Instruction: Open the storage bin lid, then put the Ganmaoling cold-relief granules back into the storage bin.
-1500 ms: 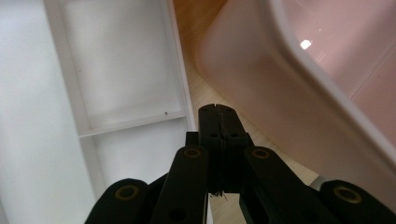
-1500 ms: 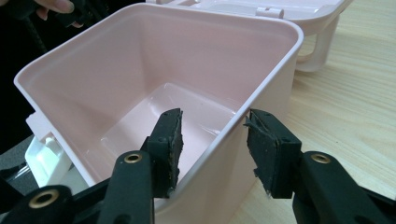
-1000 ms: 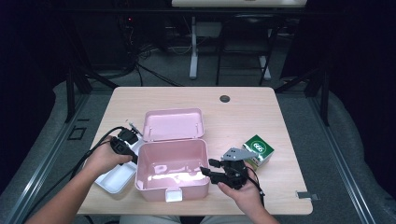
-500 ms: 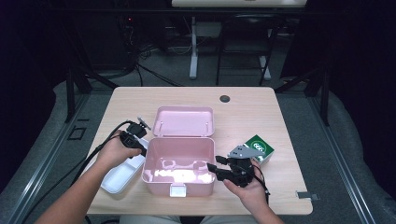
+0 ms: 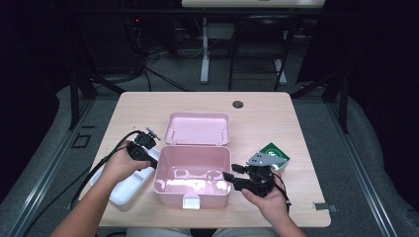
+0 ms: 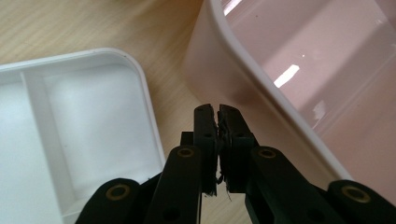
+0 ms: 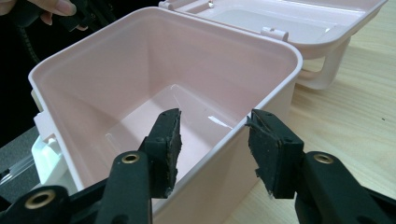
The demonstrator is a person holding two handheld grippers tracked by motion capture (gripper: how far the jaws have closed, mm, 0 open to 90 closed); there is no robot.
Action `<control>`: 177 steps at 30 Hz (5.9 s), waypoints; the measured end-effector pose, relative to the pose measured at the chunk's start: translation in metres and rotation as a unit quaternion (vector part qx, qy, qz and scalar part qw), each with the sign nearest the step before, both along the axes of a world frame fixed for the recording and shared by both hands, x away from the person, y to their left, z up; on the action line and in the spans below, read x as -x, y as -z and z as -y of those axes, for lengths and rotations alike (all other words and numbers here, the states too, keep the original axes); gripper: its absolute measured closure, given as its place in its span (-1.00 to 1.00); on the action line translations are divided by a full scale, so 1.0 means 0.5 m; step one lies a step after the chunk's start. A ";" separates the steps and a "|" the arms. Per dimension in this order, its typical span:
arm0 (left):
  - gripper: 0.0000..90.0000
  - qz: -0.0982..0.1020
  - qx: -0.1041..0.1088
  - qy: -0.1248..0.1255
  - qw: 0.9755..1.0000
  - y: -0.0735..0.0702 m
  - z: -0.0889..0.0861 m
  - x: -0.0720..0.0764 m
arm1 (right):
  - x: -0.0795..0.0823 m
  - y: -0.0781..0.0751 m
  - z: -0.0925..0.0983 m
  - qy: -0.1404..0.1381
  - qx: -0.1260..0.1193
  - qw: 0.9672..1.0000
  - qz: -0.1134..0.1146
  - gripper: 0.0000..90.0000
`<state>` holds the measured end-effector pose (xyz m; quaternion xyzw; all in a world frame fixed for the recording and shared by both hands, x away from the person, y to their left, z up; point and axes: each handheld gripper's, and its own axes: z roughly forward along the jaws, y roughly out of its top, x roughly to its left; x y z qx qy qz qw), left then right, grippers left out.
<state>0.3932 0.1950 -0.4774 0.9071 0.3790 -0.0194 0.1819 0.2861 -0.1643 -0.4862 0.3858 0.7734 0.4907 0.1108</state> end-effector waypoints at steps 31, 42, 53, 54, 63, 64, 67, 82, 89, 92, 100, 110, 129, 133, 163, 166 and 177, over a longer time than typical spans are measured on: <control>0.13 0.040 0.007 -0.047 0.998 -0.001 -0.106 0.045 | -0.209 -0.042 0.120 0.023 0.237 0.963 -0.129 -0.57; 0.05 0.041 -0.002 -0.052 0.998 0.003 -0.112 0.045 | -0.266 -0.018 0.159 0.042 0.295 0.926 -0.231 -0.90; 0.03 0.040 -0.004 -0.062 0.997 0.003 -0.121 0.044 | -0.278 0.002 0.161 0.017 0.318 0.908 -0.274 -0.81; 0.03 0.040 -0.004 -0.061 0.997 0.002 -0.121 0.044 | -0.278 0.004 0.161 0.015 0.321 0.907 -0.273 -0.80; 0.04 0.037 -0.003 -0.063 0.997 0.002 -0.122 0.044 | -0.274 0.010 0.168 0.016 0.329 0.901 -0.281 -0.71; 0.04 0.038 -0.004 -0.062 0.997 0.002 -0.122 0.044 | -0.274 0.011 0.168 0.016 0.330 0.901 -0.281 -0.70; 0.04 0.037 -0.004 -0.063 0.997 0.002 -0.123 0.044 | -0.276 0.010 0.168 0.018 0.329 0.900 -0.284 -0.67; 0.04 0.038 0.003 -0.075 0.996 -0.001 -0.133 0.044 | -0.273 -0.024 0.155 -0.004 0.347 0.896 -0.277 -0.63; 0.04 0.039 0.008 -0.076 0.996 -0.002 -0.136 0.045 | -0.260 -0.089 0.117 -0.101 0.400 0.890 -0.192 -0.63; 0.04 0.040 0.007 -0.074 0.996 -0.002 -0.138 0.044 | -0.250 -0.108 0.100 -0.178 0.418 0.878 -0.150 -0.63; 0.04 0.037 0.009 -0.075 0.996 0.000 -0.136 0.044 | -0.235 -0.142 0.059 -0.268 0.434 0.851 -0.122 -0.62; 0.04 0.035 0.007 -0.071 0.997 0.003 -0.131 0.044 | -0.210 -0.202 0.023 -0.300 0.440 0.841 -0.099 -0.62; 0.04 0.027 -0.002 -0.059 0.998 0.012 -0.119 0.045 | -0.145 -0.290 -0.158 -0.368 0.415 0.830 -0.064 -0.62; 0.04 0.028 -0.002 -0.061 0.998 0.011 -0.121 0.045 | -0.148 -0.283 -0.191 -0.370 0.414 0.829 -0.064 -0.62; 0.04 0.028 0.004 -0.068 0.997 0.009 -0.131 0.045 | -0.160 -0.120 -0.229 -0.363 0.433 0.820 -0.093 -0.63; 0.04 0.031 0.007 -0.069 0.997 0.009 -0.131 0.045 | -0.162 -0.108 -0.233 -0.360 0.439 0.818 -0.092 -0.63; 0.04 0.030 0.006 -0.068 0.997 0.011 -0.133 0.044 | -0.169 -0.072 -0.237 -0.356 0.433 0.822 -0.100 -0.64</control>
